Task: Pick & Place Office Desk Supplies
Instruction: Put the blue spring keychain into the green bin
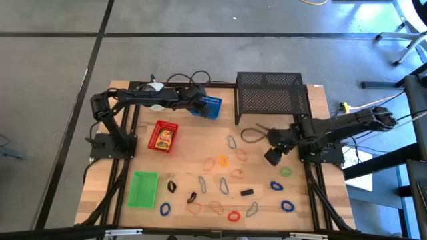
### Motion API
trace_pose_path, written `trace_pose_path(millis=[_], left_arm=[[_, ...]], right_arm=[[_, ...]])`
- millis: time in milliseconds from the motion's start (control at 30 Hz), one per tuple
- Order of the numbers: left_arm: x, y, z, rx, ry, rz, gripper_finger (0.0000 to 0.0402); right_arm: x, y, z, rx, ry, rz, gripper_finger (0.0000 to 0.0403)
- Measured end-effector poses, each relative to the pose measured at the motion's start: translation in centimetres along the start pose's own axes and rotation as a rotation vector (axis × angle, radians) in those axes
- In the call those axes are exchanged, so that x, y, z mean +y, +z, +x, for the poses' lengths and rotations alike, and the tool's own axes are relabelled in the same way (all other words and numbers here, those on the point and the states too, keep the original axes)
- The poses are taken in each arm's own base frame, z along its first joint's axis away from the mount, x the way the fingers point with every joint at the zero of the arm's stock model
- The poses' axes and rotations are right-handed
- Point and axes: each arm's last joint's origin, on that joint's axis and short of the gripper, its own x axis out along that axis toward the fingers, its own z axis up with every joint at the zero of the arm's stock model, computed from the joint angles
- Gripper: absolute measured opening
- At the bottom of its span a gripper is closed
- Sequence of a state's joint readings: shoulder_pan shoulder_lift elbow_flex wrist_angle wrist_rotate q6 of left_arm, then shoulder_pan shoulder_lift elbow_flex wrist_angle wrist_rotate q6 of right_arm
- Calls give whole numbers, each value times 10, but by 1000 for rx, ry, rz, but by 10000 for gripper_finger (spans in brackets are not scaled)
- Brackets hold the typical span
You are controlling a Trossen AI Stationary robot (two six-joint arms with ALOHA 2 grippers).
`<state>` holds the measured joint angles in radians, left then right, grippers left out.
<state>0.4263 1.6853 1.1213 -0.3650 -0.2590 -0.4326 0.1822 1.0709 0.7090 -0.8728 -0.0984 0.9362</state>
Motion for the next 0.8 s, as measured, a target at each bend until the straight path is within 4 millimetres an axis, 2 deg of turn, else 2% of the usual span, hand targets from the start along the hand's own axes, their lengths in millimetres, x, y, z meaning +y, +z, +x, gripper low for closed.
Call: trace_pose_path(millis=[300, 467, 600, 800], left_arm=[[-6, 11, -44, -93, -118, -6, 182], [-13, 11, -66, -140, -165, 38, 182], [-19, 8, -76, -158, -194, 55, 182], [-28, 3, -81, -155, -217, 79, 182]], right_arm=[[23, -30, 30, 176, -71, -376, 207], [39, -47, 51, 294, -29, -526, 207], [46, -58, 67, 299, -60, -626, 207], [52, -68, 88, 305, -100, -701, 207]])
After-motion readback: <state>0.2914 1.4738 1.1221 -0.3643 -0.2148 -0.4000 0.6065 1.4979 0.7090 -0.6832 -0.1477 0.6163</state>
